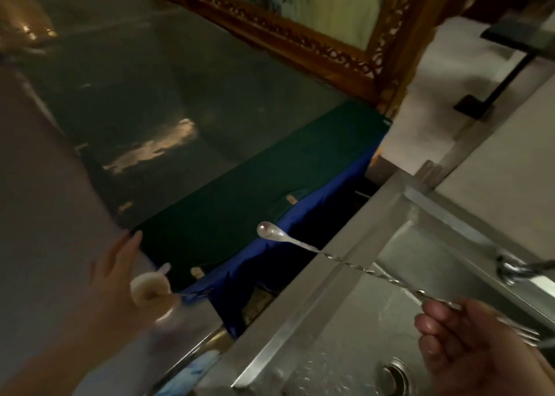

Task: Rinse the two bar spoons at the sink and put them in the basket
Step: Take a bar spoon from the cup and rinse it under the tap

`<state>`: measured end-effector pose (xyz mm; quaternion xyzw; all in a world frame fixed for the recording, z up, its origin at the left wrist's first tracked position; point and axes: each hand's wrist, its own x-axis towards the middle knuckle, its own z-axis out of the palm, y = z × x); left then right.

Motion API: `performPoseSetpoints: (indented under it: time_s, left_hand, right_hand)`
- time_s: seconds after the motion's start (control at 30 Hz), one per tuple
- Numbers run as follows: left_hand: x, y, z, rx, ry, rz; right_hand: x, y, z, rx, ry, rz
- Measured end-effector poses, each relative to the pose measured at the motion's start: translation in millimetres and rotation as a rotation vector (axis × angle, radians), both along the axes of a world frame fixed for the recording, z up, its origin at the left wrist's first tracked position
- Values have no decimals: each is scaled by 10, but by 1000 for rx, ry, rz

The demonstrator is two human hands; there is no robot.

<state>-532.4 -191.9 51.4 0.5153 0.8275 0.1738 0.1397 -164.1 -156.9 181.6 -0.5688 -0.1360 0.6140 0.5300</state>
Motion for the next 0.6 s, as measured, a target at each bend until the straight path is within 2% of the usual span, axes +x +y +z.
performPoseSetpoints:
  time_s: [0.13,0.37,0.5,0.6]
  left_hand:
    - [276,360,297,184,128,-208]
    - [929,761,377,81,227,-537]
    - [1483,934,450,196,253,-557]
    - [2050,1015,551,278,275,-682]
  right_hand:
    - [484,-55,45,15,-19,-131]
    - [1237,-322,-48,31,-4,-338]
    - [1580,-473,-69,29,9,-415]
    - [1867,-596,-134,25,-9,-503]
